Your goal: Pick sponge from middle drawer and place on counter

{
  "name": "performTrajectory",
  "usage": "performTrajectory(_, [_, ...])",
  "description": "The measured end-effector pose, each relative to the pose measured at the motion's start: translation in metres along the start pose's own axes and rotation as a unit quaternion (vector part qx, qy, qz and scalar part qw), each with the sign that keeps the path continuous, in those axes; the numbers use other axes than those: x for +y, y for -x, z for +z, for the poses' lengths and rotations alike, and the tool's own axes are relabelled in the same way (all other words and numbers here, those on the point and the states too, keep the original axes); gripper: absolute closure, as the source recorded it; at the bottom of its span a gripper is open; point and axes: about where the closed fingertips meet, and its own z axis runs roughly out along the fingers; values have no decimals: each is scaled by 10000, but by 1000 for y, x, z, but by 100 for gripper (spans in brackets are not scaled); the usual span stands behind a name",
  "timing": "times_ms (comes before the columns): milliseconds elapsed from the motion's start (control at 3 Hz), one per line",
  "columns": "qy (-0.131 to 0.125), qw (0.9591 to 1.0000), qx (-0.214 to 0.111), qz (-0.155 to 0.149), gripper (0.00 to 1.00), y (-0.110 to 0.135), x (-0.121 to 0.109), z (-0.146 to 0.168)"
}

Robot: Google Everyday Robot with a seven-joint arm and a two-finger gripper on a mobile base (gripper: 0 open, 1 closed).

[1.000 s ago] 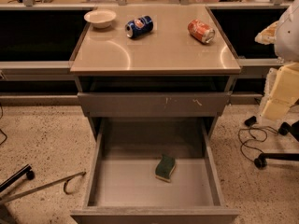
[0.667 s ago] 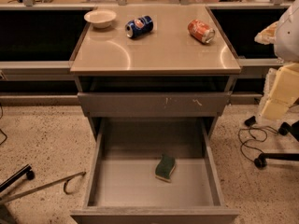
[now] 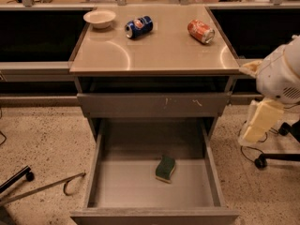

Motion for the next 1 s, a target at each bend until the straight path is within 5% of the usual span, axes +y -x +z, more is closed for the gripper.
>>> performTrajectory(333, [70, 9987, -500, 21, 0, -1, 4, 65])
performTrajectory(1000, [100, 9994, -331, 47, 0, -12, 2, 97])
